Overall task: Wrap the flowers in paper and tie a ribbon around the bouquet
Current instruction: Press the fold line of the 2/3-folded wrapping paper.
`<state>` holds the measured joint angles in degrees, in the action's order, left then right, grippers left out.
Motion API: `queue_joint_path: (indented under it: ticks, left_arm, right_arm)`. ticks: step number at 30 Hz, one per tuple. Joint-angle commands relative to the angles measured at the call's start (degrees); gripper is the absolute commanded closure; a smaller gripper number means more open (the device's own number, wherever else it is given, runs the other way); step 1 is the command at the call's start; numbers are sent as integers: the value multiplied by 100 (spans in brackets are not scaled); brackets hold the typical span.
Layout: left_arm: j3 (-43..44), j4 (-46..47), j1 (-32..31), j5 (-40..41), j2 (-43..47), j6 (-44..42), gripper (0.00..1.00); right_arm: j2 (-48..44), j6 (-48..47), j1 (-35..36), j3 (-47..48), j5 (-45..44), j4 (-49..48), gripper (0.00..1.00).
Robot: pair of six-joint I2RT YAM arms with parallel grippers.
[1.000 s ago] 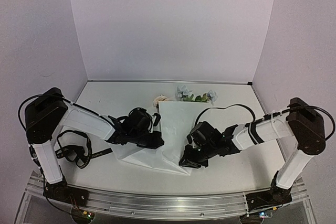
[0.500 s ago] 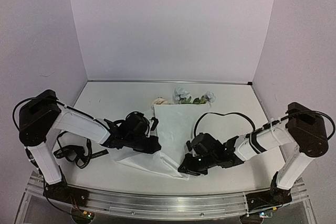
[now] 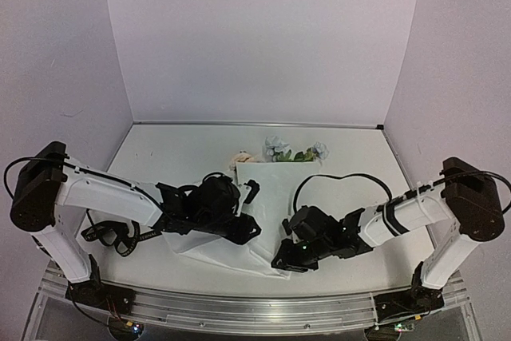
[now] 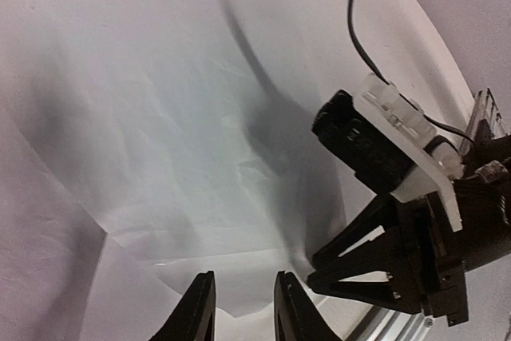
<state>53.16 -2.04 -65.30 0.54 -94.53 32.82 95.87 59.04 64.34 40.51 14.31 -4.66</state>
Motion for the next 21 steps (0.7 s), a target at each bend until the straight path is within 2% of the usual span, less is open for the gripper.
queue_joint_path:
  ticks: [1, 8, 21]
  left_arm:
    - [167, 254, -103, -527, -204, -389, 78]
    - [39, 900, -112, -1302, -785, -396, 86]
    - [-375, 1234, -152, -1347, -1070, 7, 99]
  right_arm:
    - [-378, -99, 16, -20, -111, 406, 80]
    - [-638, -120, -91, -72, 119, 404, 78]
    - [-411, 109, -559, -213, 401, 240, 77]
